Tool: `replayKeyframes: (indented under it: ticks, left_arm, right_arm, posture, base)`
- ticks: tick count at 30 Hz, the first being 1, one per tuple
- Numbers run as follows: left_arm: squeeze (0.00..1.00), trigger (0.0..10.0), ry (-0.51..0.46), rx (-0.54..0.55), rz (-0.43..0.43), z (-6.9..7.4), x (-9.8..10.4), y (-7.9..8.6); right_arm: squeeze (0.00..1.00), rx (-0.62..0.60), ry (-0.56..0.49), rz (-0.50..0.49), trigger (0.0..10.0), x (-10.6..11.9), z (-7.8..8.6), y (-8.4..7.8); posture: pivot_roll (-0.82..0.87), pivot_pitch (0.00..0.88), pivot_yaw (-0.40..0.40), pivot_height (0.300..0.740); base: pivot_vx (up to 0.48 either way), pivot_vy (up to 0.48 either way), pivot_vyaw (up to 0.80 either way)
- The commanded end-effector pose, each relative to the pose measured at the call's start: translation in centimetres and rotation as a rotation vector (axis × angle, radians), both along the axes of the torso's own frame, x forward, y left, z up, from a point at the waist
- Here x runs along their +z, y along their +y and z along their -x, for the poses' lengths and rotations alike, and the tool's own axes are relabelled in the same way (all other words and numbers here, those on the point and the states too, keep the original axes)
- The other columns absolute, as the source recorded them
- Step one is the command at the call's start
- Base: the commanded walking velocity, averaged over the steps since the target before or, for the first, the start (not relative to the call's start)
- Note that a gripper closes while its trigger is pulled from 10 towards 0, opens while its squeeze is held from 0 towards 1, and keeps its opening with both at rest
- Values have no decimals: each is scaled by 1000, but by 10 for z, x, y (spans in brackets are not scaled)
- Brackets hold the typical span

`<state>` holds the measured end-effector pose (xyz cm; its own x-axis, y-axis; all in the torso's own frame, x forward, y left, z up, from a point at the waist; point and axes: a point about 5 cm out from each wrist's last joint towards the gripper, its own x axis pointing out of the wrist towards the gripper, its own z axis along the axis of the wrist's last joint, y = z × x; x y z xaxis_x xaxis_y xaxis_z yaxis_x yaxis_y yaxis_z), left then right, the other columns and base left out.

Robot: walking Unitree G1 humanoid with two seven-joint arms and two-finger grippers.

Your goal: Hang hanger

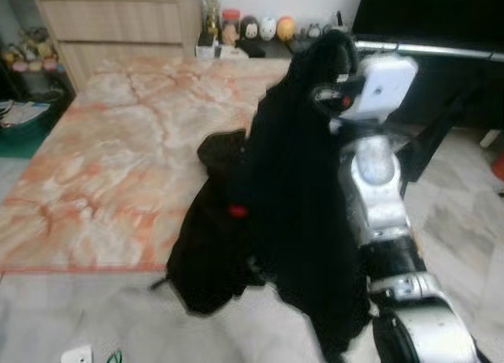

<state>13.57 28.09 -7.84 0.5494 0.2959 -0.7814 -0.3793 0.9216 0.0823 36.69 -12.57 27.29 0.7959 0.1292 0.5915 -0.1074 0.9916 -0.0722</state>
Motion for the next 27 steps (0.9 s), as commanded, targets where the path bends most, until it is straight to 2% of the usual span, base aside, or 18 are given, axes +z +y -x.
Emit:
replayKeyframes:
  ticks: [1, 5, 9, 10, 11, 13, 17, 18, 23, 27]
  left_arm:
    - [0, 10000, -1, -2, 13, 1, -2, -4]
    - [0, 10000, -7, -3, 20, -1, -2, -5]
    - [0, 10000, 2, -11, 26, 1, -3, -7]
    - [0, 10000, 17, -4, 30, 7, -4, -5]
    - [0, 10000, 17, -4, 30, 7, -4, -5]
    - [0, 10000, 37, 6, 32, 15, -6, -1]
    - [0, 10000, 52, 12, 29, 20, -6, 3]
    - [0, 10000, 57, 14, 27, 22, -6, 5]
    - [0, 10000, 71, 11, 19, 26, -5, 10]
    - [0, 10000, 76, 6, 16, 27, -5, 11]
  right_arm:
    - [0, -10, -53, -22, 10000, 15, 0, -5]
    - [0, -2, -64, -27, 10000, 20, -2, -4]
    - [0, 8, 9, 1, 10000, -1, -3, 0]
    - [0, 23, 82, 2, 10000, -21, -1, 2]
    - [0, 23, 82, 2, 10000, -21, -1, 2]
    - [0, 58, 197, -34, 10000, -51, 8, 5]
    - [0, 87, 291, -60, 10000, -76, 25, 5]
    - [0, 84, 323, -56, 10000, -87, 34, 4]
    - [0, 65, 397, -61, 10000, -103, 66, -4]
    - [0, 55, 441, -55, 10000, -107, 79, -8]
  posture:
    - [153, 0, -42, 740]
    - [153, 0, -47, 740]
    - [155, 0, -50, 740]
    - [153, 0, -50, 740]
    - [153, 0, -50, 740]
    - [152, 0, -53, 740]
    - [150, 0, -55, 740]
    - [145, 0, -54, 740]
    - [127, 0, -51, 740]
    - [112, 0, -48, 740]
  base:
    - [480, 0, 0]
    - [474, 0, 0]
    - [0, 0, 0]
    - [0, 0, 0]
    - [0, 0, 0]
    - [0, 0, 0]
    - [0, 0, 0]
    - [0, 0, 0]
    - [0, 0, 0]
    - [0, 0, 0]
